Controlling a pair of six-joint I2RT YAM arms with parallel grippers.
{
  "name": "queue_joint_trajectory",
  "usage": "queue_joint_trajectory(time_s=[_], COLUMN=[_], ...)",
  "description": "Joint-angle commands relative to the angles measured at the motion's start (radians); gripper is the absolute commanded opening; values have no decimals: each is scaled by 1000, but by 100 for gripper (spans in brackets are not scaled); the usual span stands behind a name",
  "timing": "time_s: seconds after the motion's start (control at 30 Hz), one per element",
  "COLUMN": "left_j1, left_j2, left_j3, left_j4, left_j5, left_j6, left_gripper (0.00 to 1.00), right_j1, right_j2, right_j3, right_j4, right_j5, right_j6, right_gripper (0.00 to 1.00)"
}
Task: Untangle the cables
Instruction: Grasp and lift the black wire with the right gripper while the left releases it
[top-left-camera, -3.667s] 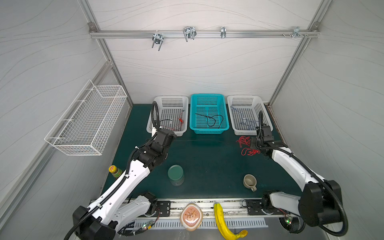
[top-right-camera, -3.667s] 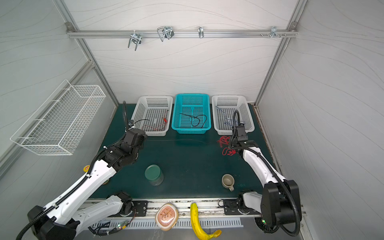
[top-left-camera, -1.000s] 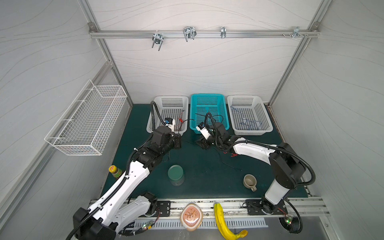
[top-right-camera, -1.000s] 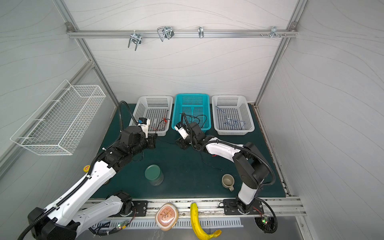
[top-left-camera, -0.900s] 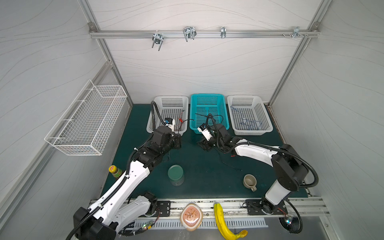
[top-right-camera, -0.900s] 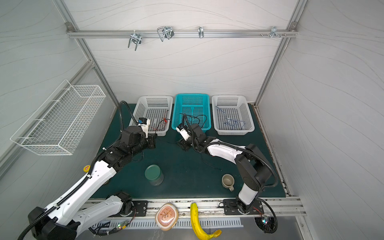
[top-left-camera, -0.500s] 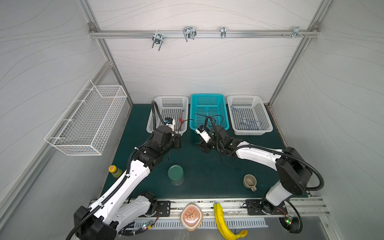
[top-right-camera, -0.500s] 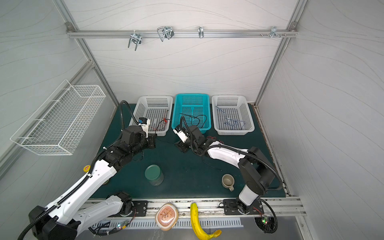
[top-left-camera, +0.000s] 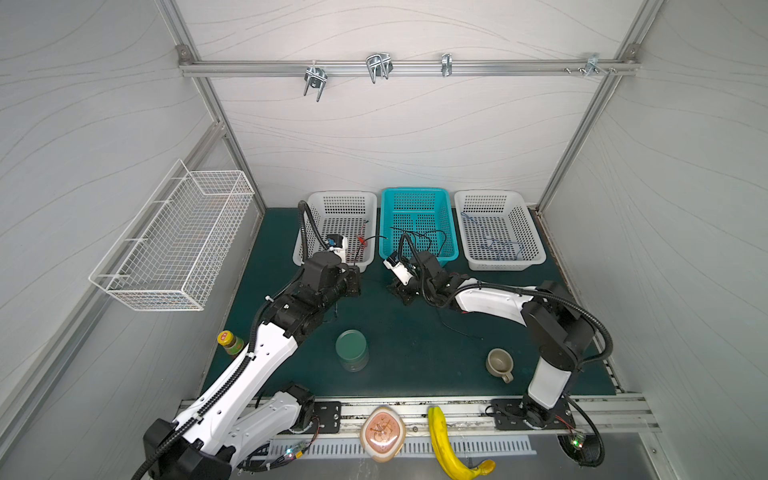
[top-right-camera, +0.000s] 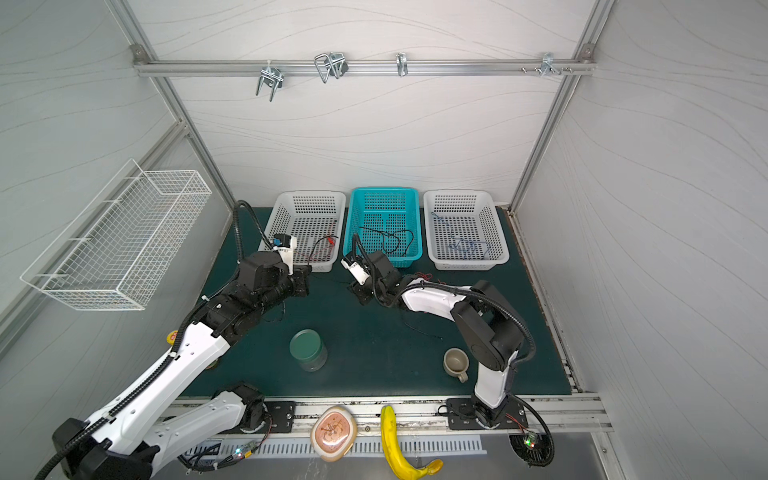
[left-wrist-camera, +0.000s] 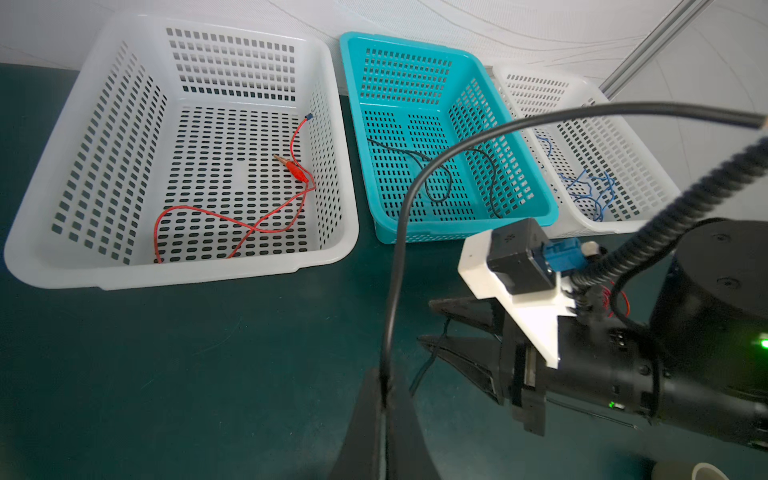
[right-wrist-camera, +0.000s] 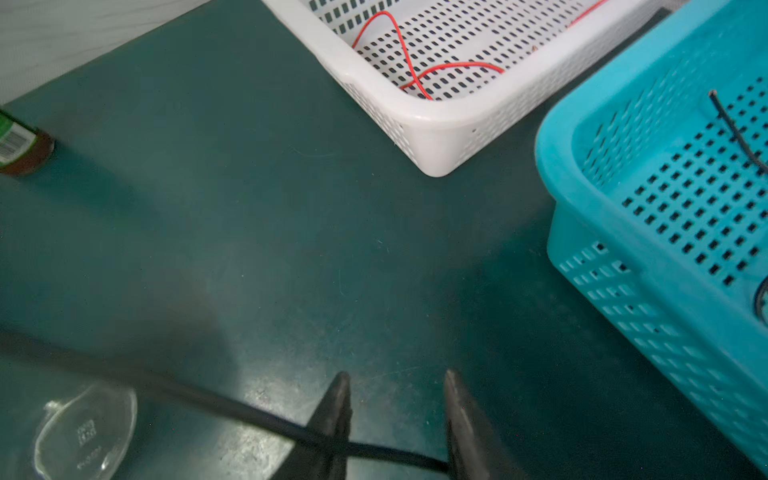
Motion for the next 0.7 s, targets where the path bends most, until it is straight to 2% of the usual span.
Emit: queue_joint_trajectory(time_s=[0.0, 0.17, 0.47, 0.67], left_j1=[2, 3, 3, 3], left_j2=[-31, -49, -21, 51], left_j3=[32, 17, -18, -29], left_j4=[29, 22, -18, -16], left_j5=[-33, -104, -228, -226], left_j6=[0, -4, -15, -27], left_gripper=[0, 0, 0, 0], right_j1=[-7, -7, -22, -66], right_j2=[23, 13, -119, -208], right_j3=[-4, 7, 0, 27], right_j4=[39, 28, 20, 10], right_j5=[50, 60, 88, 112], right_j6=[19, 26, 70, 146], right_gripper=[22, 0, 0, 0])
